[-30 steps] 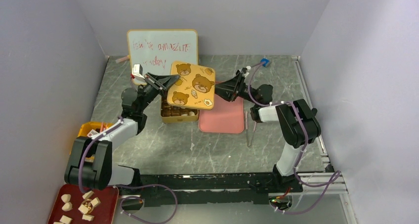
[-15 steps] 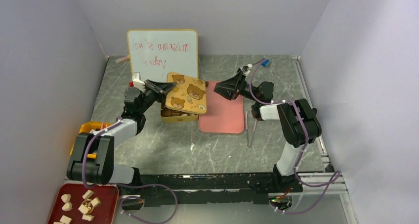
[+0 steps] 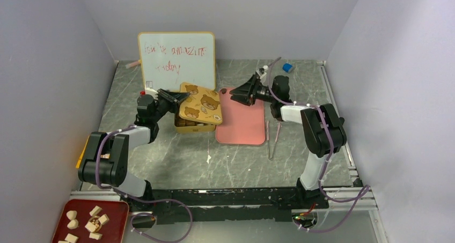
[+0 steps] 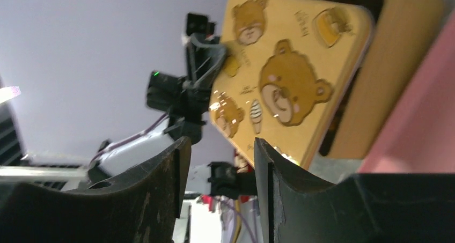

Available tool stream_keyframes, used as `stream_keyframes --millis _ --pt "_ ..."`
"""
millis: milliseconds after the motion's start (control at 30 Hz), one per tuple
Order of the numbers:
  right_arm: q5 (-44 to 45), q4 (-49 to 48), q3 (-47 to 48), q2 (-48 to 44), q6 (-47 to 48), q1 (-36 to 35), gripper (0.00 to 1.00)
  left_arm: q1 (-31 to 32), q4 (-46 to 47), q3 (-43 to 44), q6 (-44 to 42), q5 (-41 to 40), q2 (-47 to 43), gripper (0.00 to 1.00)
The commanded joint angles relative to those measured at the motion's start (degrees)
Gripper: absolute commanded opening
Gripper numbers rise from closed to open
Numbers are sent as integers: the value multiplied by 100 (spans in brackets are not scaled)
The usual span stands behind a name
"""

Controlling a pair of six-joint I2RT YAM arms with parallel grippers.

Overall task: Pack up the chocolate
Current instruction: Close the box lid on the packing box.

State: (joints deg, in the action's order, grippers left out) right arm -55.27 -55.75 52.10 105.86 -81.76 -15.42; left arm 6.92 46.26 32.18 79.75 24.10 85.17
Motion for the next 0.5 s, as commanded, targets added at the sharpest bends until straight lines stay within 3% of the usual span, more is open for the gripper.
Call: stream_keyframes --millis 0,67,167,267,467 --pt "577 3663 1056 -320 2922 -94 50 -112 412 303 -318 76 98 5" --pt "1087 5027 1558 -220 3738 -191 47 -149 393 322 -415 90 141 5" --pt "1663 6129 2138 34 4395 -316 36 -181 443 332 -504 136 206 5" --pt "2128 6900 2660 357 4885 -453 24 -212 444 345 -610 172 260 5" --pt "3080 7929 3400 904 5542 -798 12 -259 413 395 -776 286 345 5"
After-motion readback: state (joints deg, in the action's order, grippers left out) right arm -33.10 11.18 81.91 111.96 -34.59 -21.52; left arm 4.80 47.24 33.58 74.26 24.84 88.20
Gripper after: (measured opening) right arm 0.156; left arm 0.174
